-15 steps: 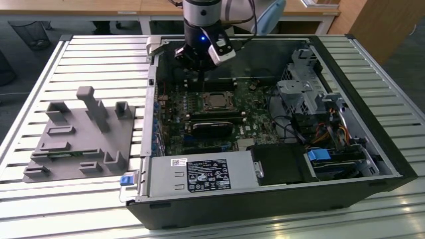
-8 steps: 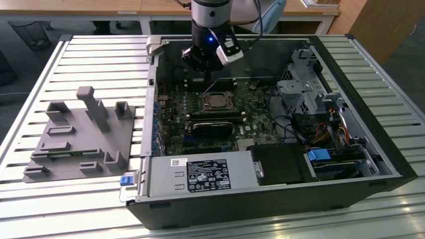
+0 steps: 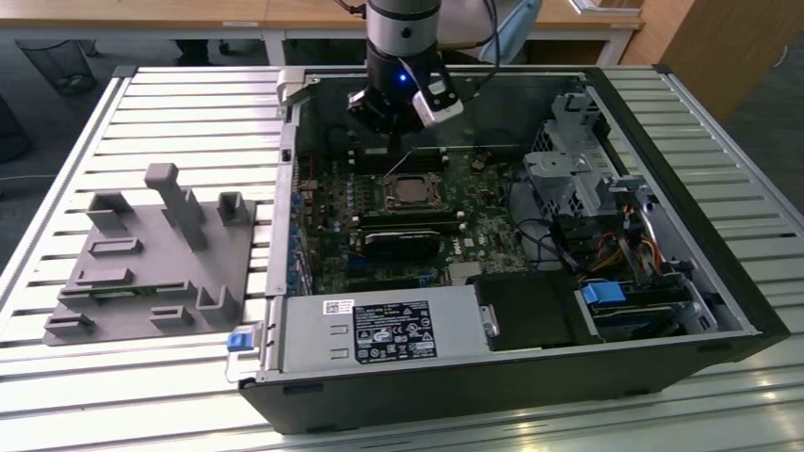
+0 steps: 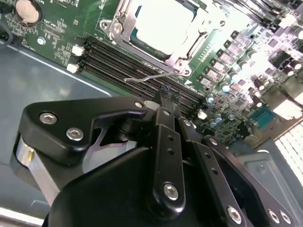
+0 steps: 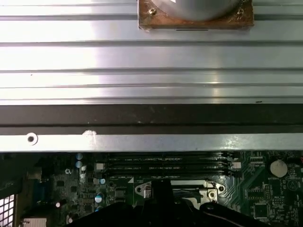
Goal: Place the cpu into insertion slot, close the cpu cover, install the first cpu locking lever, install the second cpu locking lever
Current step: 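Install the first cpu locking lever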
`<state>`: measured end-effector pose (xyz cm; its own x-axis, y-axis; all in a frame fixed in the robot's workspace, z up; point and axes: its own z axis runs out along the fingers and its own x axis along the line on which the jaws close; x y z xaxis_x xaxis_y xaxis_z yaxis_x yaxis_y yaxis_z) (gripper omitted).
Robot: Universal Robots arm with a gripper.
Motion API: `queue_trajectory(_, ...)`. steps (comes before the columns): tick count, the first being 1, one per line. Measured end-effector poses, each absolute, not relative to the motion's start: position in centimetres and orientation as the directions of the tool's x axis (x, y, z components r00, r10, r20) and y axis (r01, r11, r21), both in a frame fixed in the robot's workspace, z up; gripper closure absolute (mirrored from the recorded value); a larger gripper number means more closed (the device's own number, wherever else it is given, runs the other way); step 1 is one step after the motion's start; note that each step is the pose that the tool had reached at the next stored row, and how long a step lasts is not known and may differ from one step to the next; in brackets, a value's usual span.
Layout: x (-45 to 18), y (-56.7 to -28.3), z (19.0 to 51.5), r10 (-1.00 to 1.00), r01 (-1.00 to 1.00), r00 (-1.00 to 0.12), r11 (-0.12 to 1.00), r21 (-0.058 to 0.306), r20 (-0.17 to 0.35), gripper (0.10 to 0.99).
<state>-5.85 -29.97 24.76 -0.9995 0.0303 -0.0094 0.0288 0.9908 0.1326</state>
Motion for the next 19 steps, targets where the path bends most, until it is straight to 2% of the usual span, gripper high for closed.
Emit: queue_trajectory(19, -5.21, -29.97, 23.94, 0.023, 0.022, -1.0, 0.991, 0.132, -0.01, 0.969)
